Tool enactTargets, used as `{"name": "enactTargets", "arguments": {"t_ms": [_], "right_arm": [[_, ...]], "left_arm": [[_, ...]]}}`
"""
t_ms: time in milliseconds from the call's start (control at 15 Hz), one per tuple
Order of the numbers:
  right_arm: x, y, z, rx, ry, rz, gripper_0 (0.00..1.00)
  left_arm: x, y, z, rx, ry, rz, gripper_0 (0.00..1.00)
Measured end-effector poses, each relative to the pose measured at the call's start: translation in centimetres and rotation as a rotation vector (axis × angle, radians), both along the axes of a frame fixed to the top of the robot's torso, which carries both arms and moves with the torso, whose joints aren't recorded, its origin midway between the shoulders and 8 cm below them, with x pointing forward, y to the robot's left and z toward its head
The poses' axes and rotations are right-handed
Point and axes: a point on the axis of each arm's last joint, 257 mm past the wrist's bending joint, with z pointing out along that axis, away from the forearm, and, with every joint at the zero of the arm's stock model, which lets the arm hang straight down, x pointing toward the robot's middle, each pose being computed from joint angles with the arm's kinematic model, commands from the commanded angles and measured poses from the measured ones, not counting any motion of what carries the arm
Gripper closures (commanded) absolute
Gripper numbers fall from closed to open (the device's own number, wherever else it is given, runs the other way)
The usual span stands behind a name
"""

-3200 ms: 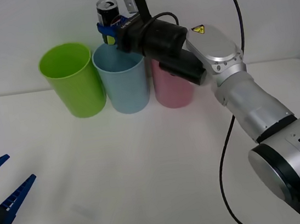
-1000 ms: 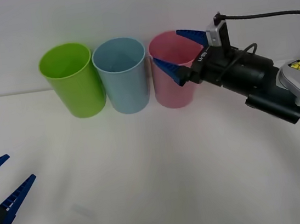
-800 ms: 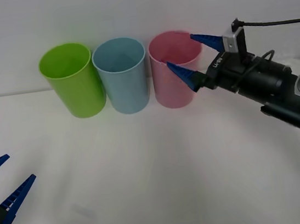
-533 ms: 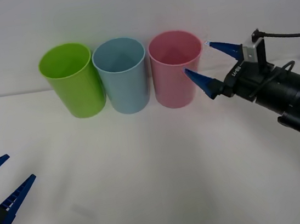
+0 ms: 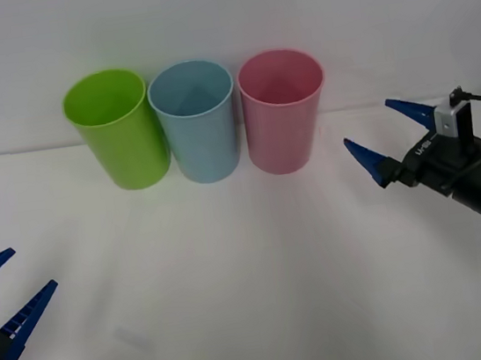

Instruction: Grasp the object on the table and drop it into the matching bin: aluminum can to the light blue bin, PET bottle to the pink bin.

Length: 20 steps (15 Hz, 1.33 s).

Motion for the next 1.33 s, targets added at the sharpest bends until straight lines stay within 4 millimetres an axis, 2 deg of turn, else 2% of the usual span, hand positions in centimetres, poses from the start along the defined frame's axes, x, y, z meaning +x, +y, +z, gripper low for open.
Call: {"name": "enactTargets", "arguments": {"t_ms": [400,733,1333], "right_arm": [[-2.9,-5.3,-3.7,-0.083,-0.013,-0.106,0.00],[-6.3,-6.6,-5.4,-0.061,-0.004,-0.089,0.00],[-15.0,-9.1,-7.4,-0.023,0.057,0.011,0.00]], "left_arm": [[0.0,0.0,0.0,0.000,0.000,0.000,0.00],[0.0,0.0,0.0,0.000,0.000,0.000,0.00],[0.0,0.0,0.0,0.000,0.000,0.000,0.00]]}}
